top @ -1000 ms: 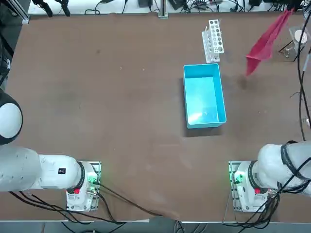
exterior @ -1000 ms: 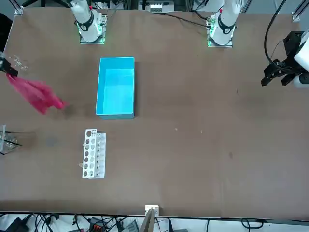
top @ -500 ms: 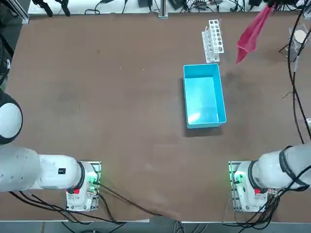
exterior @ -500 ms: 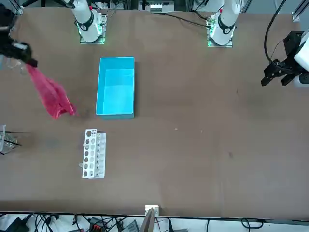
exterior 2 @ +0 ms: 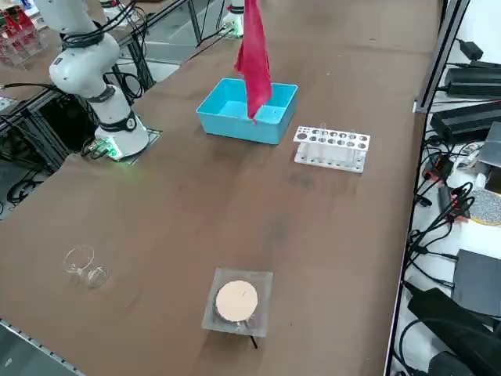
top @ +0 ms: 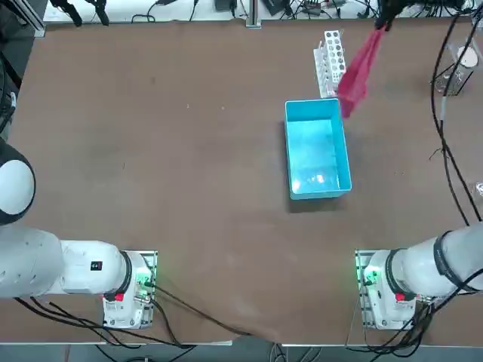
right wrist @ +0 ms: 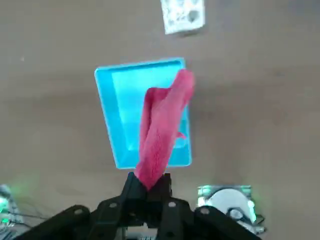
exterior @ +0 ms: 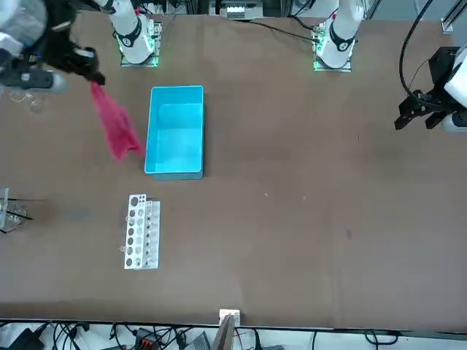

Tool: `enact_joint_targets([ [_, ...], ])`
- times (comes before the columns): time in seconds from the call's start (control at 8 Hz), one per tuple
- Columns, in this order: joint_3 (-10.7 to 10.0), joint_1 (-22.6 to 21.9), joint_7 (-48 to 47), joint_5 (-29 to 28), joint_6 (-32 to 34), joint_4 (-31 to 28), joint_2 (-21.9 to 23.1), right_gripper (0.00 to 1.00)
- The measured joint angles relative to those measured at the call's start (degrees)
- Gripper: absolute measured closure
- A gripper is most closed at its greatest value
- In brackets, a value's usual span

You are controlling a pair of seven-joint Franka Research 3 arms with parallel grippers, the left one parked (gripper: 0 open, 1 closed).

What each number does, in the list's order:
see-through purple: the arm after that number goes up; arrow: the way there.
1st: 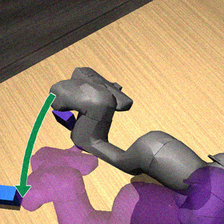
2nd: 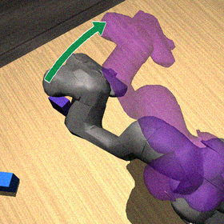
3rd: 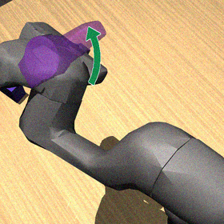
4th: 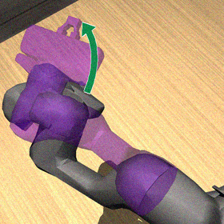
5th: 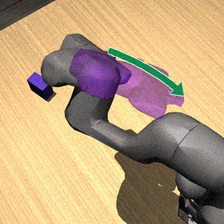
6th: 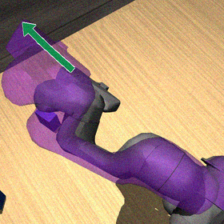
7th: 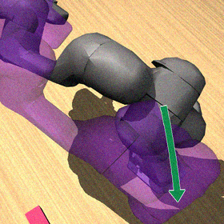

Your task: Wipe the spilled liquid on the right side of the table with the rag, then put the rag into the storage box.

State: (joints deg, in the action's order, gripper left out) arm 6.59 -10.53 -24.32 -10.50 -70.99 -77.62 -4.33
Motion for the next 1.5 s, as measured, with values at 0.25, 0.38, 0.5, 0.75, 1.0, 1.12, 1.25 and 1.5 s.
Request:
enact_joint_targets([
  [0.25,0.62,-2.62,-3.03,-2.07,-0.02,-1.87,0.01,0.98],
  [0.38,1.14,-2.97,-3.97,-2.58,-0.19,-2.75,0.11,0.98],
  [0.5,1.35,-3.17,-4.19,-2.7,-1.19,-4.9,0.22,0.98],
  [0.75,1.41,-3.4,-3.81,-2.23,-8.05,-12.95,-0.04,0.97],
  [1.0,1.37,-3.43,-0.46,-0.19,-15.18,-21.23,-0.93,0.84],
  [1.12,1.33,-3.43,0.5,0.71,-17.18,-23.44,-1.16,0.67],
  [1.25,1.32,-3.43,0.68,1.07,-18.11,-24.16,-1.12,0.5],
  [1.5,1.34,-3.45,0.77,2.98,-19.98,-23.97,-0.43,0.15],
])
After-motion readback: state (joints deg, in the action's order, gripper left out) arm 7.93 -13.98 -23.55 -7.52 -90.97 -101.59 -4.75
